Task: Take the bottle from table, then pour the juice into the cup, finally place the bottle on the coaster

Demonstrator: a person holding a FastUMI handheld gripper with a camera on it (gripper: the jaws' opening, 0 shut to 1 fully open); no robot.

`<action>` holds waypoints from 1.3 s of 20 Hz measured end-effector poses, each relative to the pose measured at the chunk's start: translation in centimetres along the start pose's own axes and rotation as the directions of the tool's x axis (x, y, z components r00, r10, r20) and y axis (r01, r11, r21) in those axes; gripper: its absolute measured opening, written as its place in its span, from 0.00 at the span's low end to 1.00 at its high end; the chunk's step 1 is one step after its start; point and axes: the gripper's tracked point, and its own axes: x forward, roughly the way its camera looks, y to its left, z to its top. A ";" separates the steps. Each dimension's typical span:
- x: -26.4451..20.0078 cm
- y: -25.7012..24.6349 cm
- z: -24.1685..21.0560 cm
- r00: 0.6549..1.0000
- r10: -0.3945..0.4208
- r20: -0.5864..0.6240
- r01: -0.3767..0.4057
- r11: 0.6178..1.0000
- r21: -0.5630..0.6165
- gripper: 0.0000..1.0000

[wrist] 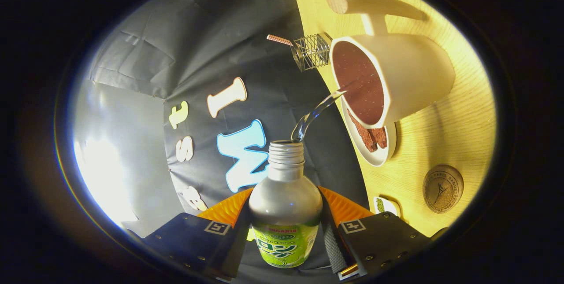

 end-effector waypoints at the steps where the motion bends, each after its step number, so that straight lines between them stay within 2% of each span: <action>1: -0.2 0.1 0.0 1.000 0.002 0.003 -0.002 1.000 0.005 0.75; 26: 0.6 1.9 1.1 0.994 -0.011 0.108 -0.016 0.969 0.245 0.75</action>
